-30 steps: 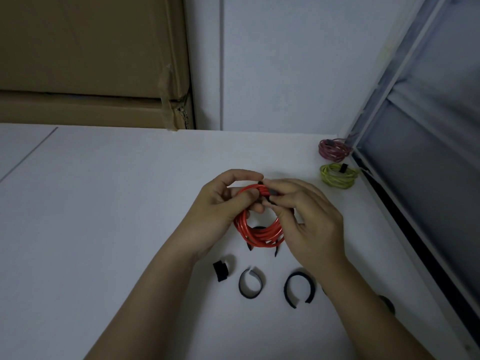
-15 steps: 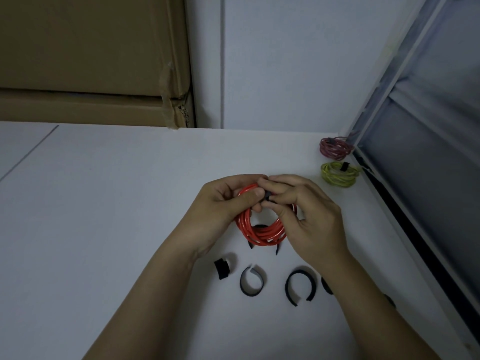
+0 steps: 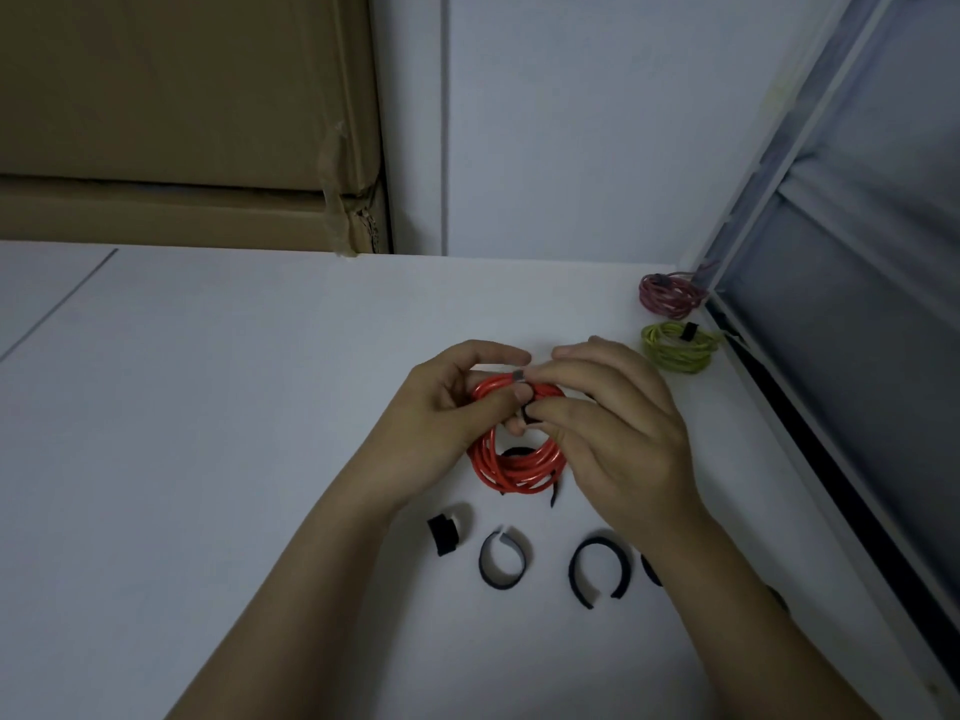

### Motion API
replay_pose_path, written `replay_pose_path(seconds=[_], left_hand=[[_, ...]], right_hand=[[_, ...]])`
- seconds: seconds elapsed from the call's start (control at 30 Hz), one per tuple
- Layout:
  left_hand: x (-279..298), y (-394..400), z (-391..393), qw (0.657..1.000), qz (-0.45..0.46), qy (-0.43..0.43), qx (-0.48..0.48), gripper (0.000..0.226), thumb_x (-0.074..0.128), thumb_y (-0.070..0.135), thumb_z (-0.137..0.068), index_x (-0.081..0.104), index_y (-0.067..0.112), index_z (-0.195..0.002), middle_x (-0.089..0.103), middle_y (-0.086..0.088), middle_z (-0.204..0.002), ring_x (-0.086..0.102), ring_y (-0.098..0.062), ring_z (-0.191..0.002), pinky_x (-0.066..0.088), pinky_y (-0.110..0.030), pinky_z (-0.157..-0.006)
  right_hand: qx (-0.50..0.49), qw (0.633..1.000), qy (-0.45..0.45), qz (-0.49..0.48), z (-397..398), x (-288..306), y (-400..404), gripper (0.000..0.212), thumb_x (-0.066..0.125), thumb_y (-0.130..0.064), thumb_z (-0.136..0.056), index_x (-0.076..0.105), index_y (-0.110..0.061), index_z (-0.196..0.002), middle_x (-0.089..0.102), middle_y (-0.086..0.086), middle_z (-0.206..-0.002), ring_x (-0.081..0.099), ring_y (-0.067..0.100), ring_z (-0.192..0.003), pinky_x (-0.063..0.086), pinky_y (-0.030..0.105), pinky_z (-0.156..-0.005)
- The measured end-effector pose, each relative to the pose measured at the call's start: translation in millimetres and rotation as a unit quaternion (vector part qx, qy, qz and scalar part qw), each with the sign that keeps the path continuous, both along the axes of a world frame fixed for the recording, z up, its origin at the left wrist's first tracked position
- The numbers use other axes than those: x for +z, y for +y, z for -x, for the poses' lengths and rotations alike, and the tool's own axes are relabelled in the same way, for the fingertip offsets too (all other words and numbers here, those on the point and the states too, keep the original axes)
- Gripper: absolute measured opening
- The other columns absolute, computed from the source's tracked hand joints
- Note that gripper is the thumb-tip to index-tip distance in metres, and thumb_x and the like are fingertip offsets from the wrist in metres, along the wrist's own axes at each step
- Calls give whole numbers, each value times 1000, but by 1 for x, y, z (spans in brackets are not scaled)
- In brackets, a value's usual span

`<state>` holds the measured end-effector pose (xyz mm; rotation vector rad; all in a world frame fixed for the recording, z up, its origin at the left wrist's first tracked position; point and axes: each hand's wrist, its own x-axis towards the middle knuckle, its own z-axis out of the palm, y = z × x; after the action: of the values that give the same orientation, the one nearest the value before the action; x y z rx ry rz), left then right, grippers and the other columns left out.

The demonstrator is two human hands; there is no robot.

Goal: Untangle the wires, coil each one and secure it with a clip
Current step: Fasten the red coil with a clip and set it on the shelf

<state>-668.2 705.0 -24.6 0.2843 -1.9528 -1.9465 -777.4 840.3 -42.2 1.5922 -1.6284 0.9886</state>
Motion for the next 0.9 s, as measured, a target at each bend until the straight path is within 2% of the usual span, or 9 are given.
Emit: replay_pose_path(seconds=[0.17,0.27,0.37,0.47,0.6,0.73,0.83,0.9], left_hand=[[-1,1,-1,1000,11,-14,-24,8,58,-1,-90,62,3,-95,70,-9,-75,67,-17,-74,52,-21,-76],[0,2,-1,999,-2,-3,-35,9,59,-3,-87,64,4,-91,71,1,-72,67,-13,-72,51,-18,-73],[1,5,-1,999,-26,7,-43,12,63,6,-81,67,6,-92,73,1,-76,68,-14,-75,52,-18,-73],[3,7,-1,999,-29,6,-44,19,65,12,-76,70,7,-94,75,-4,-83,70,-18,-79,53,-20,-76],[1,5,-1,999,-6,-1,-43,16,65,6,-80,70,4,-95,75,-9,-89,71,-18,-84,53,-20,-78],[1,7,0,999,18,-4,-37,16,68,3,-81,71,7,-95,75,-7,-93,71,-20,-91,55,-26,-83],[3,8,0,998,54,-9,-23,20,68,0,-83,69,15,-96,74,-3,-93,70,-17,-91,55,-27,-84],[4,9,0,999,44,-15,-17,30,67,-2,-83,63,18,-105,74,-2,-93,70,-14,-91,55,-25,-83]], right_hand=[[7,1000,-18,-7,2,-6,0,18,56,-5,-95,74,1,-91,71,12,-106,62,23,-105,45,41,-102],[0,994,-105,-13,-1,-9,1,15,61,3,-87,73,-2,-96,71,7,-100,65,18,-96,48,29,-95],[5,979,-205,18,-6,-3,1,9,64,-2,-86,72,-4,-91,70,-1,-90,64,12,-86,49,20,-80],[7,963,-266,35,-9,1,2,9,64,-11,-86,71,-6,-86,68,-7,-85,65,10,-81,50,22,-74],[5,946,-322,35,-11,1,1,10,66,-16,-84,72,-8,-84,70,-5,-81,66,8,-79,51,22,-73],[21,925,-376,55,-15,2,1,5,69,-21,-81,68,-24,-85,69,-11,-81,66,1,-79,49,14,-75],[10,933,-357,45,-13,6,-1,15,74,-16,-77,63,-25,-83,62,-6,-87,61,-4,-82,46,9,-75],[25,913,-406,35,-11,7,-2,26,72,-14,-77,56,-29,-91,57,-2,-94,62,2,-79,48,14,-73]])
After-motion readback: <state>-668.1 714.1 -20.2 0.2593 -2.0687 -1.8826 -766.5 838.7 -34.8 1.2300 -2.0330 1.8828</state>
